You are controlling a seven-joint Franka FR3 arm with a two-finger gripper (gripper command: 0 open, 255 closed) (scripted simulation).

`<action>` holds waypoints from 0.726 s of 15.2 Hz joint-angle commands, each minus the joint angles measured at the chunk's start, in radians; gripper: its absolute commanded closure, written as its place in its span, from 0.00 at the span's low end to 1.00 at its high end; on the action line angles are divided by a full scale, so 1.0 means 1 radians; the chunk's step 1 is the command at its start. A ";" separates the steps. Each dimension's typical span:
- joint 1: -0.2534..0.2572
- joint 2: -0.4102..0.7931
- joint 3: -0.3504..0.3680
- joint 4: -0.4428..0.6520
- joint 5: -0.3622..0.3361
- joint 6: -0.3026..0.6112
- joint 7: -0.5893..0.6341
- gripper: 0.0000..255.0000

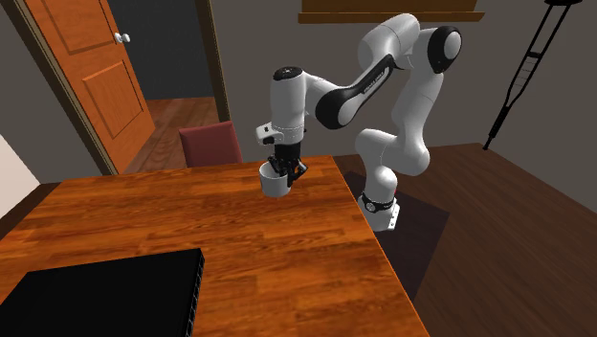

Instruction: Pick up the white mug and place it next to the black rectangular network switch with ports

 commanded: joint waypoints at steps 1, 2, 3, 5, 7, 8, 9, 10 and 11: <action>0.002 -0.008 0.007 0.021 0.006 -0.029 -0.001 1.00; 0.002 -0.012 0.011 0.032 0.008 -0.044 -0.003 1.00; 0.003 -0.016 0.014 0.043 0.011 -0.059 -0.004 1.00; 0.005 -0.022 0.020 0.065 0.016 -0.087 -0.006 1.00; 0.006 -0.027 0.027 0.088 0.022 -0.115 -0.008 1.00; 0.007 -0.029 0.030 0.100 0.024 -0.129 -0.009 1.00; 0.008 -0.031 0.032 0.112 0.027 -0.143 -0.010 1.00; 0.009 -0.033 0.035 0.125 0.029 -0.157 -0.012 1.00; 0.010 -0.034 0.038 0.137 0.032 -0.170 -0.013 1.00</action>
